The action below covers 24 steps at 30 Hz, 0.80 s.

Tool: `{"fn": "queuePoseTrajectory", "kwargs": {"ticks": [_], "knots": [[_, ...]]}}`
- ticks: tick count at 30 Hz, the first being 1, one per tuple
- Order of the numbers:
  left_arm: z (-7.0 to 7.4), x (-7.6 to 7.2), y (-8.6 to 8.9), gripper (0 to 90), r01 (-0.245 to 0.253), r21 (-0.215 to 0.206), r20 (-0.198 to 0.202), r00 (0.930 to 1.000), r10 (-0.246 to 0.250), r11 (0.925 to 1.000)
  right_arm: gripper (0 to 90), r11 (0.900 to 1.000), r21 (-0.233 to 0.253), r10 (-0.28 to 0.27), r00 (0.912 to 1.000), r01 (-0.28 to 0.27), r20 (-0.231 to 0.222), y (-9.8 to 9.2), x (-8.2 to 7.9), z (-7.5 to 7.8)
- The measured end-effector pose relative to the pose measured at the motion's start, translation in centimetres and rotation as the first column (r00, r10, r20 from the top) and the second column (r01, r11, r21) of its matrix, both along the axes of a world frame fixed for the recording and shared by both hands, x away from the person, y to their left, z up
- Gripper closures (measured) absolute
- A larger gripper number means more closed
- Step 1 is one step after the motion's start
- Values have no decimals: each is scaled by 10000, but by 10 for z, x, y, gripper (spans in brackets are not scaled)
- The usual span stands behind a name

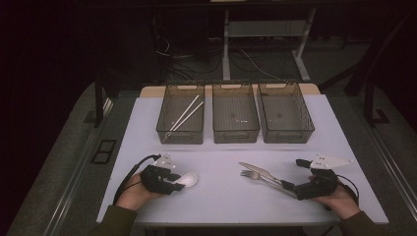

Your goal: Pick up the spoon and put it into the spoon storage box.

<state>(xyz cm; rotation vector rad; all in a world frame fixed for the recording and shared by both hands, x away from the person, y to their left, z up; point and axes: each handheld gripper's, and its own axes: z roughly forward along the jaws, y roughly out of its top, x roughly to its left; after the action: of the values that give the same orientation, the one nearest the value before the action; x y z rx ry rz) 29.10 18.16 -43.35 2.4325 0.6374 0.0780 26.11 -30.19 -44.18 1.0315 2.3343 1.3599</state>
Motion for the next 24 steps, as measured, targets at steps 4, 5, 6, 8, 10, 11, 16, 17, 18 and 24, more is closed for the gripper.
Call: {"fn": "queuePoseTrajectory", "kwargs": {"ticks": [4,5,6,8,10,11,16,17,18,24], "knots": [[0,0,0,643,74,23,42,10000,-74,10000,9,10000,33,13,10000,-13,59,0,0,0],[0,0,0,650,98,28,57,9999,-98,9999,9,10000,34,-3,10000,3,58,0,0,0],[0,-1,0,656,87,-11,49,10000,-87,10000,10,10000,34,-8,10000,8,62,0,0,0],[0,-1,1,679,114,-26,2,9999,-114,9999,10,10000,34,-20,10000,20,51,-1,0,0],[1,-2,0,689,188,23,54,9998,-188,9998,10,10000,36,-29,10000,29,43,-1,0,0],[1,-2,0,697,202,23,45,9998,-202,9998,10,10000,40,-29,10000,29,40,-1,0,0],[1,-3,0,733,261,-14,-31,9997,-261,9997,9,10000,60,-31,10000,31,28,-1,0,1],[2,-3,1,739,322,52,-62,9995,-322,9995,10,10000,70,-37,10000,37,22,-1,0,1],[2,-3,1,746,340,9,-86,9994,-340,9994,10,10000,67,-42,10000,42,26,-1,0,1],[3,-4,3,825,493,-323,-201,9986,-499,9983,10,9999,104,-49,10000,48,46,-2,0,1]]}}
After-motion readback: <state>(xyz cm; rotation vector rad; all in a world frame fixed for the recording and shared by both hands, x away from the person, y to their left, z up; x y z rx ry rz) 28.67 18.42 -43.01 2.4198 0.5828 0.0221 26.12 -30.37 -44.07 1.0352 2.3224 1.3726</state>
